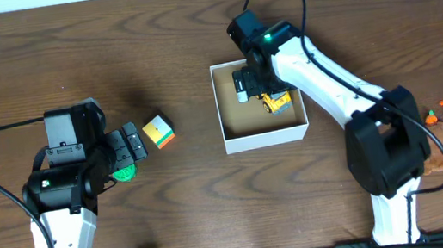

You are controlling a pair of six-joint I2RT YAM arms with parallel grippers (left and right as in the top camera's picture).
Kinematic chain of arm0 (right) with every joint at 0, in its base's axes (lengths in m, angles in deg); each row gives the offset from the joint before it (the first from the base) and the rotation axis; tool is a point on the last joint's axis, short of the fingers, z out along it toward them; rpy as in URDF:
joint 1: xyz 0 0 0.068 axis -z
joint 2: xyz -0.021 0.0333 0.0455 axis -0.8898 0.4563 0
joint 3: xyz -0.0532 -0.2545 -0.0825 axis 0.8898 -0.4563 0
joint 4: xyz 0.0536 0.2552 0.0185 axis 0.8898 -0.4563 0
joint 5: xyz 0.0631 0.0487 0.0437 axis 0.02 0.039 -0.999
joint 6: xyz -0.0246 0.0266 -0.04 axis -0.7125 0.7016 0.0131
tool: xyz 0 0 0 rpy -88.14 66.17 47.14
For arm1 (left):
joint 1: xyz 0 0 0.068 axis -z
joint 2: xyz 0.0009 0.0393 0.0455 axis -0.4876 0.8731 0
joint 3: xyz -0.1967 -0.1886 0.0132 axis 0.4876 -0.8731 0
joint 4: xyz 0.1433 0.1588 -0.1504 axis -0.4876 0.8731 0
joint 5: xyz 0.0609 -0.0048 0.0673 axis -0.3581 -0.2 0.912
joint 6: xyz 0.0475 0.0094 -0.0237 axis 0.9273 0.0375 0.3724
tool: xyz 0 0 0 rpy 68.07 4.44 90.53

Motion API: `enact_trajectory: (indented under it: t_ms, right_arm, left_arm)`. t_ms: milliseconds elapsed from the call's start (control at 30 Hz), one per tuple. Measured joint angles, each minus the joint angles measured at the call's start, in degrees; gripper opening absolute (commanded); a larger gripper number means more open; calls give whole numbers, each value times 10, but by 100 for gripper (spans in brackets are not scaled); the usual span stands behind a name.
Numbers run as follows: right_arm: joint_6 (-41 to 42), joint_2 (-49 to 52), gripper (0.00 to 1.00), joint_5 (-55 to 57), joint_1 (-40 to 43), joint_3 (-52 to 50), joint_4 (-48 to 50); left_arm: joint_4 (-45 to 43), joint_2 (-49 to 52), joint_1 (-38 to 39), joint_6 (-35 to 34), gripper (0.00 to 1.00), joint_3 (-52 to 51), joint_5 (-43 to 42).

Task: Pack container
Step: 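Carry the truck into the white box and release it, then move the right gripper to the brown plush bear and grasp it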

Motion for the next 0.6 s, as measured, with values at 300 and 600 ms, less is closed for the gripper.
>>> enact_trajectory:
  t_ms: [300, 600]
  right_arm:
    - [-17, -217, 99, 43, 41, 0, -32]
    - [-23, -315, 99, 70, 307, -7, -177]
  left_arm:
    - [0, 0, 0, 0, 98, 0, 0]
    - [0, 0, 0, 0, 98, 0, 0]
